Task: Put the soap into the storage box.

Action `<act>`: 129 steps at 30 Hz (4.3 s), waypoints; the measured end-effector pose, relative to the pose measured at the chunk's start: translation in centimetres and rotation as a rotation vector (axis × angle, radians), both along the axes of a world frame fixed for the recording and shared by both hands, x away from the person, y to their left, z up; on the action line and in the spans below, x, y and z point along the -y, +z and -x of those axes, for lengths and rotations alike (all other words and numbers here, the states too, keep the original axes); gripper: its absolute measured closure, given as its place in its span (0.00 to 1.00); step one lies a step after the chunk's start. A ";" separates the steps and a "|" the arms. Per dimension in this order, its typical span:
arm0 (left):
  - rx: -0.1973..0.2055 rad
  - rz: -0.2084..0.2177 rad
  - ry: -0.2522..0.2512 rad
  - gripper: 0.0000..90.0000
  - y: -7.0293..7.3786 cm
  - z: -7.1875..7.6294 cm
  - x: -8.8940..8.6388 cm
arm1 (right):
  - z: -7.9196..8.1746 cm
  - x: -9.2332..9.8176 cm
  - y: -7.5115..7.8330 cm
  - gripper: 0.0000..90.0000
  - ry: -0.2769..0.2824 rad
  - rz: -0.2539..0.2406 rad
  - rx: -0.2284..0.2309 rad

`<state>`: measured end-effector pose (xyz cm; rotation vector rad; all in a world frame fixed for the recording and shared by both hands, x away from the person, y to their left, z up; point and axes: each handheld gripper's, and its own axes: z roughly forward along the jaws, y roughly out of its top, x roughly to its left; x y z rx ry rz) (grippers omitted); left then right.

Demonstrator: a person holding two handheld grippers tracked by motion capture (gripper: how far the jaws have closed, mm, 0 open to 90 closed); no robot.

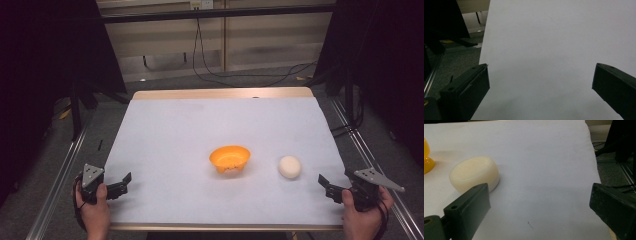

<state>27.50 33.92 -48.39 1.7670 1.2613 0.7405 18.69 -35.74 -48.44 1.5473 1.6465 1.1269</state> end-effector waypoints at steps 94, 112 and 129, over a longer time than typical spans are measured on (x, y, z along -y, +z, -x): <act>-0.014 -0.045 -0.014 0.00 0.0 -0.1 0.4 | -7.9 -6.4 3.1 0.07 0.314 0.190 -0.548; -0.015 -0.043 -0.015 0.00 0.0 -0.1 0.4 | -9.5 -8.2 3.0 0.13 0.312 0.162 -0.544; -0.015 -0.046 -0.016 0.00 0.0 -0.1 0.4 | -10.9 -9.3 2.6 0.26 0.288 0.147 -0.562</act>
